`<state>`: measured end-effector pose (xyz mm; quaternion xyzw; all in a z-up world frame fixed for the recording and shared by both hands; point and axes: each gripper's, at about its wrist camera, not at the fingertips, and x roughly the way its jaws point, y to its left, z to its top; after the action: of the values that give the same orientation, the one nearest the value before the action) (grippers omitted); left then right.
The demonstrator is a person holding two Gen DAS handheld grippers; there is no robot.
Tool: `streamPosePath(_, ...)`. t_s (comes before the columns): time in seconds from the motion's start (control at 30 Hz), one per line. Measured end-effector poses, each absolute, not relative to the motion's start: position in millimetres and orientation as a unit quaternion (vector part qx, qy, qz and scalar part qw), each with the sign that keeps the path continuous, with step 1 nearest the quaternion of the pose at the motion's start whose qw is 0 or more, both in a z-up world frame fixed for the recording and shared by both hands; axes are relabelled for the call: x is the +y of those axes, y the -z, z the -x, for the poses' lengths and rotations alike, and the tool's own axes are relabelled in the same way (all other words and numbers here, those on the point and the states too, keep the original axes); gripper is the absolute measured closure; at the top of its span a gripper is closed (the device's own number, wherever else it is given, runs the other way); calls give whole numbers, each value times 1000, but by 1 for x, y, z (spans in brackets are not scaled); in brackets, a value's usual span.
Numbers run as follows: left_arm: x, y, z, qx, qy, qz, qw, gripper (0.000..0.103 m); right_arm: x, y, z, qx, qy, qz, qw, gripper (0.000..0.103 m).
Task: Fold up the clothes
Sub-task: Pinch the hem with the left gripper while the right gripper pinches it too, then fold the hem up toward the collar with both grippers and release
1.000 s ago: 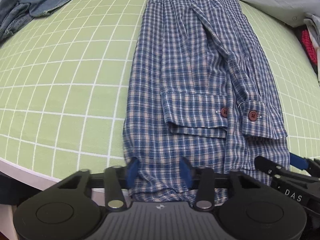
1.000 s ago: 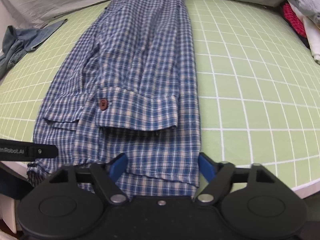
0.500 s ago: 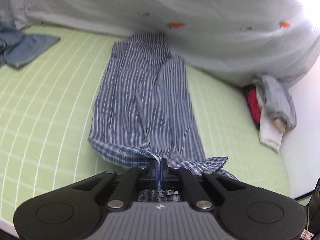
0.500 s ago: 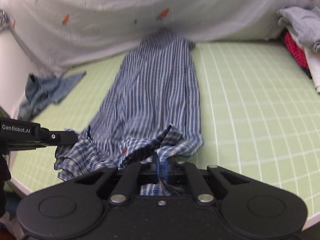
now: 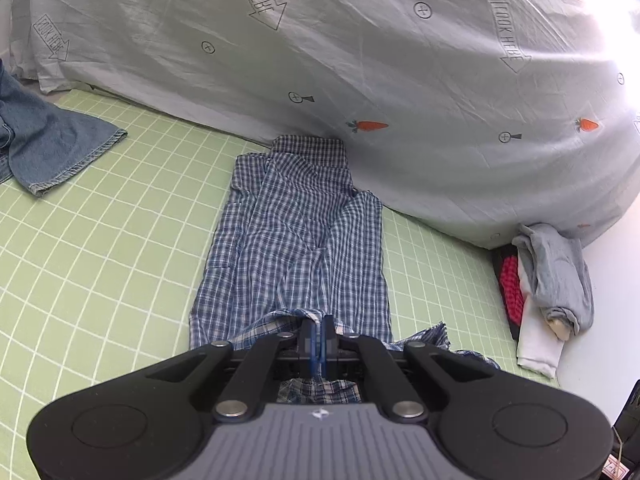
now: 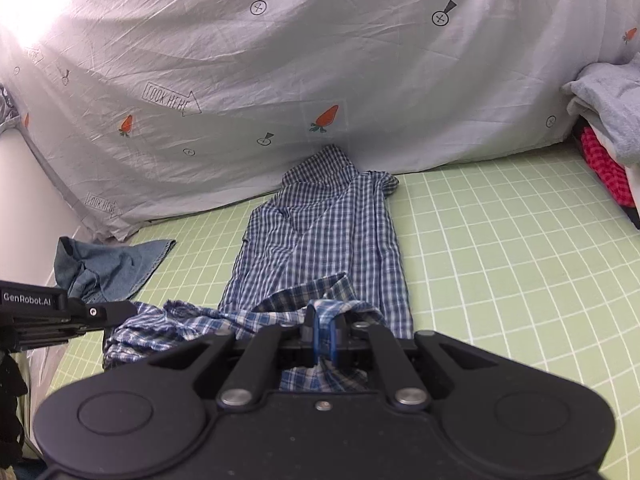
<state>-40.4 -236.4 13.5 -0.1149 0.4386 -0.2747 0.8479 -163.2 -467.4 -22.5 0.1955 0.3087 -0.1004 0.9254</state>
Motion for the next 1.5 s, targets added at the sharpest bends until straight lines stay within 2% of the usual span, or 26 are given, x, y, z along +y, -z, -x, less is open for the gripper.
streamPosePath(0.27,-254,11,-17,462,257,119,840,101,-502,49,111,331,99,-206,916,97)
streamPosePath(0.53,-285,71,-93,535,216,121,807,101,-533,114,40,408,107,-250,871,97)
streamPosePath(0.7,-296,99,-118,565,197,107,794,101,-537,136,13,444,103,-249,855,96)
streamPosePath(0.83,-296,96,-116,565,190,105,796,98,-536,133,11,446,103,-249,854,94)
streamPosePath(0.87,-295,92,-114,561,189,105,799,96,-536,128,14,440,103,-248,857,91)
streamPosePath(0.93,-291,79,-108,548,187,106,809,81,-535,117,23,423,106,-244,866,80)
streamPosePath(0.97,-288,72,-104,540,187,106,814,79,-535,110,29,412,111,-241,872,70)
streamPosePath(1.0,-285,63,-99,531,187,107,820,77,-534,103,35,401,116,-237,877,65)
streamPosePath(1.03,-281,56,-94,522,188,108,825,76,-534,96,42,390,122,-233,882,64)
streamPosePath(1.07,-278,48,-88,513,188,109,830,75,-533,89,49,383,127,-232,885,60)
streamPosePath(1.17,-268,37,-66,502,187,106,837,63,-530,76,73,370,138,-223,891,44)
streamPosePath(1.33,-252,34,-25,502,186,96,839,55,-513,77,110,384,148,-184,893,42)
streamPosePath(1.5,-246,61,6,541,178,70,819,54,-491,94,137,415,146,-146,886,40)
